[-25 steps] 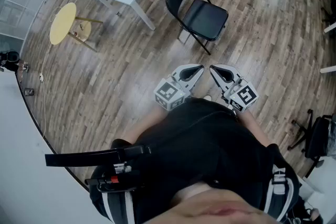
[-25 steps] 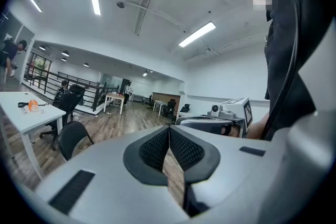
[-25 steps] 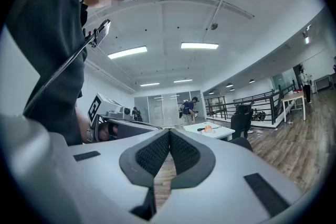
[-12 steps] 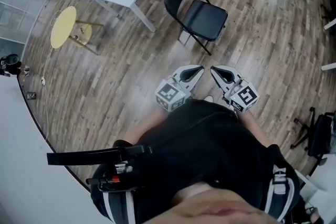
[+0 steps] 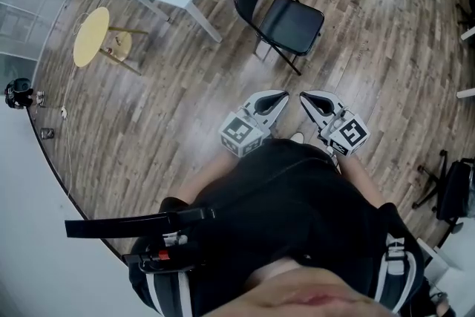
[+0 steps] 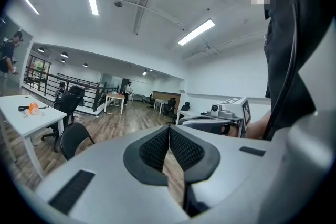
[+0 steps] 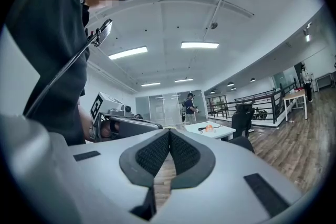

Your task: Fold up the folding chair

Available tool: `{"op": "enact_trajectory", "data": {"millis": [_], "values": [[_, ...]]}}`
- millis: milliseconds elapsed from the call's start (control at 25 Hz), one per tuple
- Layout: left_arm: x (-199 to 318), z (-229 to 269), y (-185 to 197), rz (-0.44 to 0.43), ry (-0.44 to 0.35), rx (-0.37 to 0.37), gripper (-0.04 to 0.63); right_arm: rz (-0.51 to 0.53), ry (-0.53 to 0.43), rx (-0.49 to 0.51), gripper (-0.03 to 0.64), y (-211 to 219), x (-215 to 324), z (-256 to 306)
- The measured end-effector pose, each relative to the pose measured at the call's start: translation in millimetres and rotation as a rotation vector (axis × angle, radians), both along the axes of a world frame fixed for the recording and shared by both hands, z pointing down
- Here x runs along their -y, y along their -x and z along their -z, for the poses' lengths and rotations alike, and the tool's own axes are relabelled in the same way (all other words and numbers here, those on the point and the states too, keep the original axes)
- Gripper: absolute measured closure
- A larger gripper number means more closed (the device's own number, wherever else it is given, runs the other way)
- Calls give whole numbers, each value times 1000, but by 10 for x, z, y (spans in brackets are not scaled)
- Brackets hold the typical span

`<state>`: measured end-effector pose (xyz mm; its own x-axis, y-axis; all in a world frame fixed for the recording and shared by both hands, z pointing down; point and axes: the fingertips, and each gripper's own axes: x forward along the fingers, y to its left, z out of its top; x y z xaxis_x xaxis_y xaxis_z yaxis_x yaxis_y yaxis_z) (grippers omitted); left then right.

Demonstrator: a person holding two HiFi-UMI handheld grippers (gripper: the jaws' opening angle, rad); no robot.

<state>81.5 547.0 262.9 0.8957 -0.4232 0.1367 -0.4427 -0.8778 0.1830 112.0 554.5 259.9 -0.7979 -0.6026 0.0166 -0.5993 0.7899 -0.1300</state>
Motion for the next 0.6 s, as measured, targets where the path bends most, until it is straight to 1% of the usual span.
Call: {"op": "enact_trajectory", "data": {"millis": [160,320,600], "values": [[125,-13,115,-1,0,4,589,-10,18,14,607,72,157,-6],[359,-11,250,-12,5,-7,589,-26,30,22,607,190,377,5],[872,37,550,-61,4,-21,589,-99,55,2,607,479,880,27]]}}
